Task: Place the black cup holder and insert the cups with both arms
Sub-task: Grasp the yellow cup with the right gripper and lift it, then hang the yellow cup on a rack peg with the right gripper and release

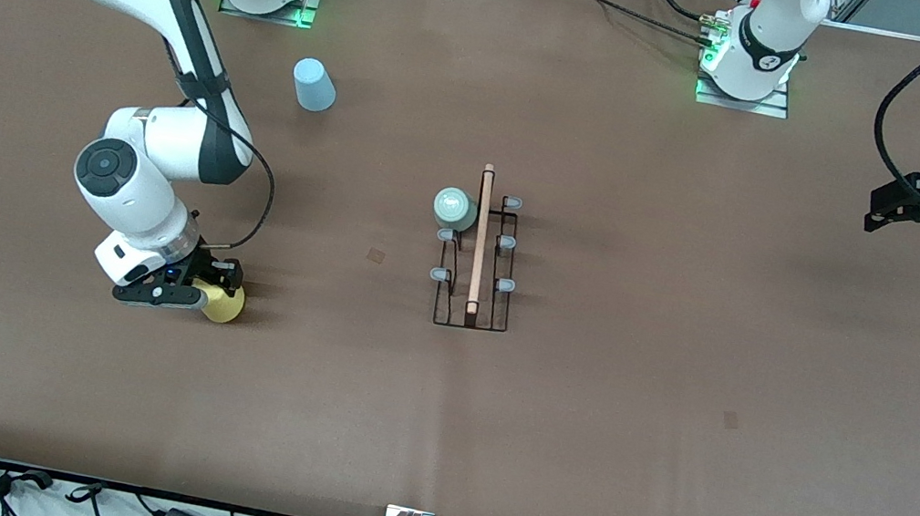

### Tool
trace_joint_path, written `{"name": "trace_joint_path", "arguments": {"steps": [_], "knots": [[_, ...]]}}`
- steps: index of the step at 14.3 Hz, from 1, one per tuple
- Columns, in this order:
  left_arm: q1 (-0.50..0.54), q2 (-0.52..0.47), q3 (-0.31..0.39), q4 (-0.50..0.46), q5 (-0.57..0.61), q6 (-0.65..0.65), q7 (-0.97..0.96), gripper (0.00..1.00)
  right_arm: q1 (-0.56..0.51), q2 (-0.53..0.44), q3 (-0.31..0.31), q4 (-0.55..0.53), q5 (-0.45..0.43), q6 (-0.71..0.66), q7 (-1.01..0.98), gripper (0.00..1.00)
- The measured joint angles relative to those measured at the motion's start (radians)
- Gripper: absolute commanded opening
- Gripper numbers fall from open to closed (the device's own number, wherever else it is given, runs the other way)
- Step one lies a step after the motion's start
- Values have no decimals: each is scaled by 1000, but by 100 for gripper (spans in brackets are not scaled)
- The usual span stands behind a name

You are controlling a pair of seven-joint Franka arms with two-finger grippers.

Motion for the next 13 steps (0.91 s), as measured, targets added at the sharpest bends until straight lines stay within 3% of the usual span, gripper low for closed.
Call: {"name": "trace_joint_path", "arguments": {"steps": [3,6,9,13], "knots": [[0,0,0,10,0,-2,0,100,80,-96,3,77,0,-214,85,6],[0,0,0,13,0,-10,0,100,223,-150,9,137,-32,-304,387,6],[1,0,0,14,0,-16,0,100,385,-84,12,226,-99,-304,750,7],[2,0,1,15,0,-22,0,100,455,50,11,375,-106,-301,908,7]]}}
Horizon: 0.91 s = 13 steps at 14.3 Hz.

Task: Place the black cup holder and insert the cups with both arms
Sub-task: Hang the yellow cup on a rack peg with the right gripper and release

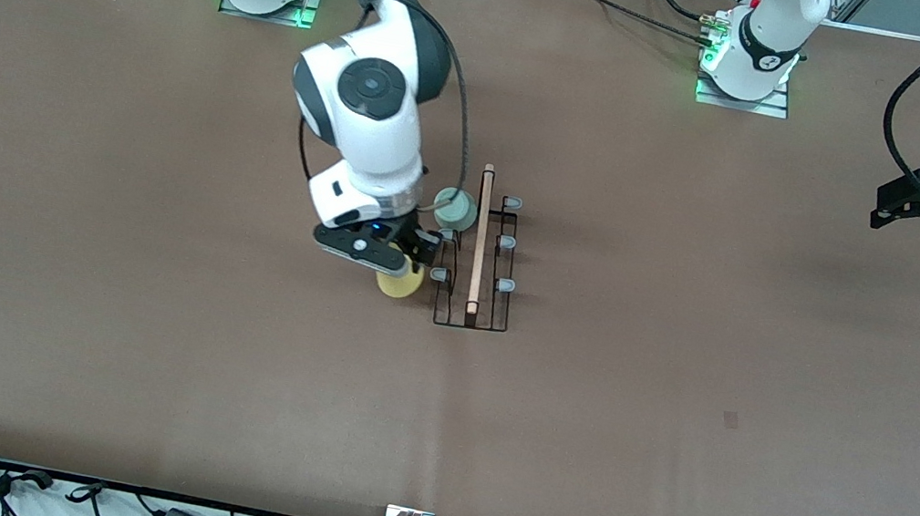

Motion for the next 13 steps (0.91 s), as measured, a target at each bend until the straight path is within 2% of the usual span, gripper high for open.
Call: {"name": "trace_joint_path", "arguments": {"steps": [3,13], "knots": [[0,0,0,0,0,0,0,100,10,42,0,64,0,-5,25,7],[0,0,0,1,0,-13,0,100,24,37,0,161,4,-102,26,8]]}}
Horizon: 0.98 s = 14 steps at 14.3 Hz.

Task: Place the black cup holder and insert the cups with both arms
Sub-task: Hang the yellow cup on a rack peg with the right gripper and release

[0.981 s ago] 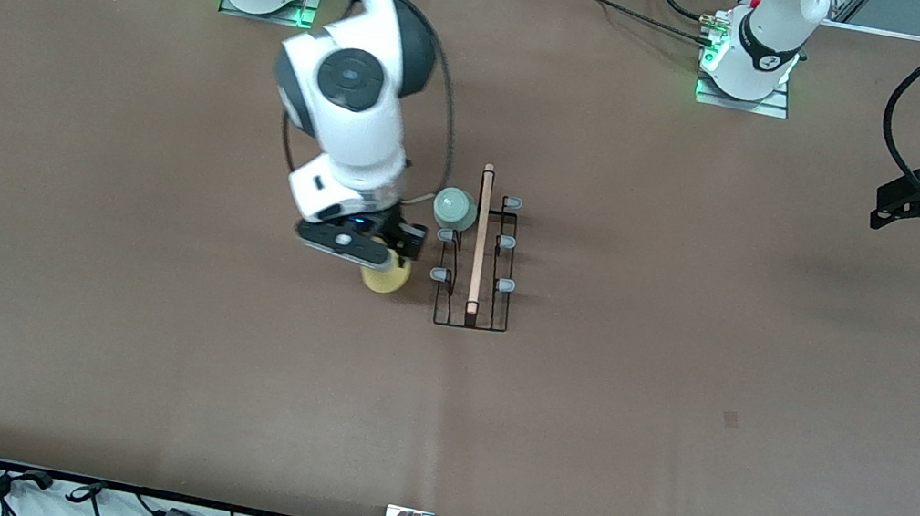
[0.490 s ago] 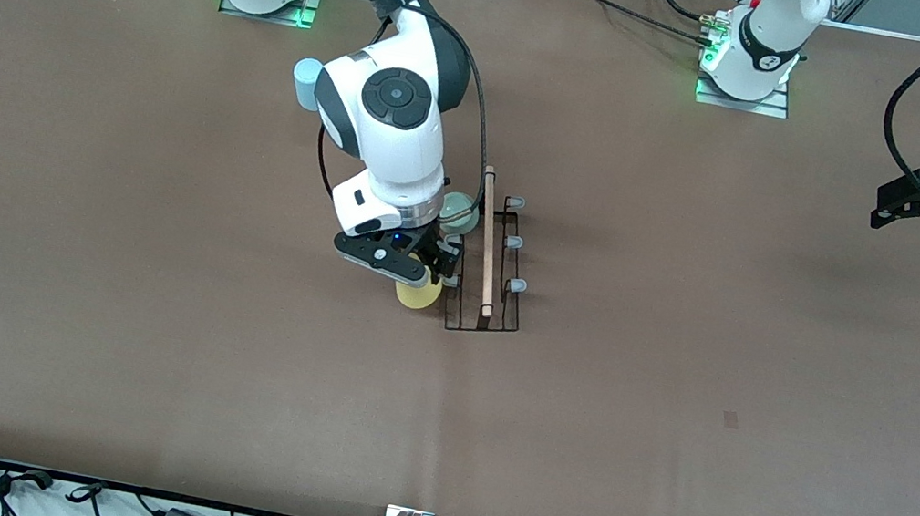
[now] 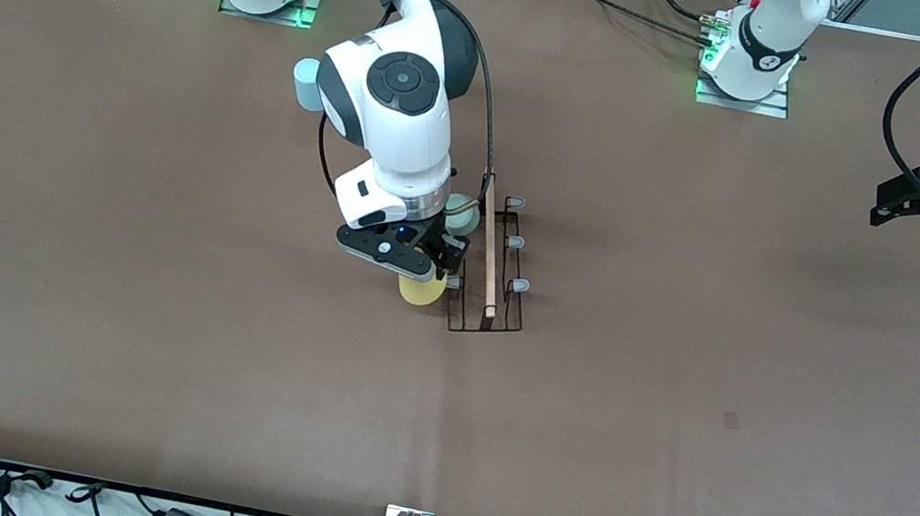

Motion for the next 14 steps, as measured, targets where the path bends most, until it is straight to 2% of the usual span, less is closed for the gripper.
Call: {"name": "trace_joint_path", "arguments": {"steps": [9,11,13,14], "knots": [[0,0,-2,0,0,-2,0,100,24,33,13,15,30,32,1,10],[0,0,-2,0,0,-2,0,100,25,52,15,14,30,57,1,19],[0,0,-2,1,0,-2,-1,100,28,74,15,13,30,87,1,68],[0,0,-2,1,0,-2,-1,100,28,83,15,11,30,95,1,100]]}}
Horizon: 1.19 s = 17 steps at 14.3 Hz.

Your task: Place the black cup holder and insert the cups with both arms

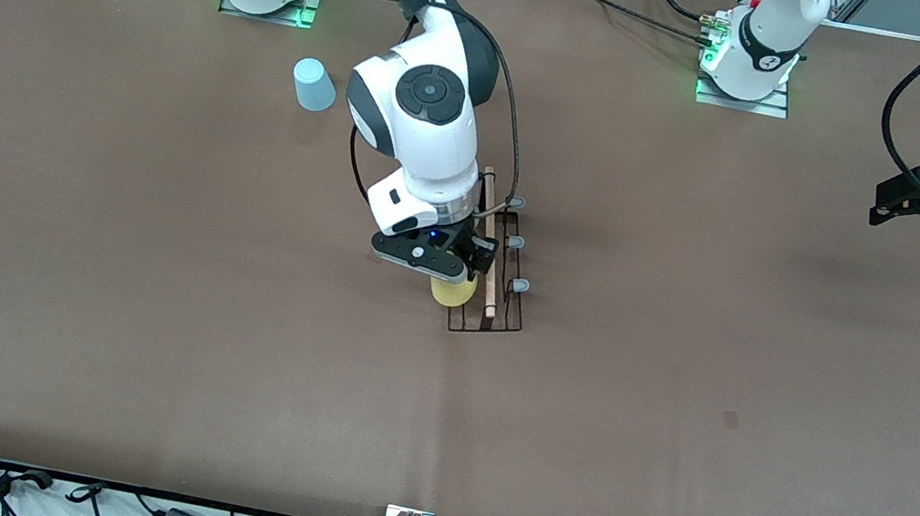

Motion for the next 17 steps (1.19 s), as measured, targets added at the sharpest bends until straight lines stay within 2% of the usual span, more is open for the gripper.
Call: {"name": "trace_joint_path", "arguments": {"steps": [5,8,10,13,15,17], "knots": [[1,0,1,0,0,0,-1,100,0,-4,-3,-1,0,-9,0,100],[2,0,3,0,0,-1,-1,100,-60,-89,-18,-58,-6,-88,-54,100],[4,0,4,0,0,-1,-1,100,-171,-202,-25,-156,-6,-109,-182,100],[4,0,4,1,0,-1,-1,100,-403,-407,-26,-302,-4,-164,-403,100],[4,0,4,1,0,-1,-1,100,-564,-516,-14,-342,10,-253,-527,100],[5,0,4,1,0,-2,-1,100,-705,-591,0,-356,68,-312,-645,100]]}}
